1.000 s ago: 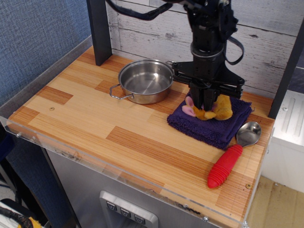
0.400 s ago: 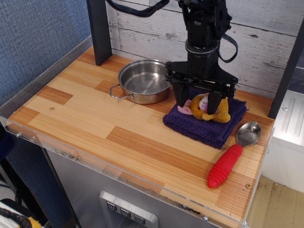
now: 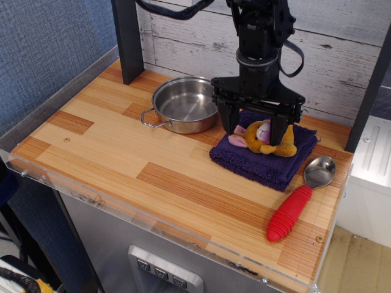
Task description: Remove the yellow object from silver pot and place it in blue cloth.
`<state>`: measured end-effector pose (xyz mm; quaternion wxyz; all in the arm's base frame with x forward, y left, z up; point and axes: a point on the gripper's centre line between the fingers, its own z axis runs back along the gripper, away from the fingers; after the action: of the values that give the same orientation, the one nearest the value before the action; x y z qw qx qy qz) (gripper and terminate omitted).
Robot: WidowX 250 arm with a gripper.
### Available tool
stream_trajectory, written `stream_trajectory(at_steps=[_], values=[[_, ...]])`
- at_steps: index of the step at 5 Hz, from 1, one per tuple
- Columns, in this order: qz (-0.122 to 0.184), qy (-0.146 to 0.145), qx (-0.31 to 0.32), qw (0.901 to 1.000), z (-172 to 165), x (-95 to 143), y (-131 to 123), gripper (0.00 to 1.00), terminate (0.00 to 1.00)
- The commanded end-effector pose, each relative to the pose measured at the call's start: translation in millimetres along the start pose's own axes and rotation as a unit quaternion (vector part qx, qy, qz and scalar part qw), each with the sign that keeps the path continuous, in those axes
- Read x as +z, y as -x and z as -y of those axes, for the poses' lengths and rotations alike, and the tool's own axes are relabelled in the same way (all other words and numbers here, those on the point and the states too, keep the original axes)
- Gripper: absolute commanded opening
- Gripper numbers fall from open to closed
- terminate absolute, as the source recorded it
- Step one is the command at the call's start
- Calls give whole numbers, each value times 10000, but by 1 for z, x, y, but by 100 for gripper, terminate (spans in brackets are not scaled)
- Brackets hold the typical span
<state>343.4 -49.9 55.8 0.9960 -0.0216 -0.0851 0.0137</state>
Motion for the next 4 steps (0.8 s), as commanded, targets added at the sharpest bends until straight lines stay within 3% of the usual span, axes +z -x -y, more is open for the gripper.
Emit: stream_trajectory(at_steps=[1,3,4], values=[[750,77,2,9972,-3,60,-5,100,0],[1184,-19,-5,9930,-9,109,-3,100,0],[1223,-96,23,9924,-12,121,0,100,0]])
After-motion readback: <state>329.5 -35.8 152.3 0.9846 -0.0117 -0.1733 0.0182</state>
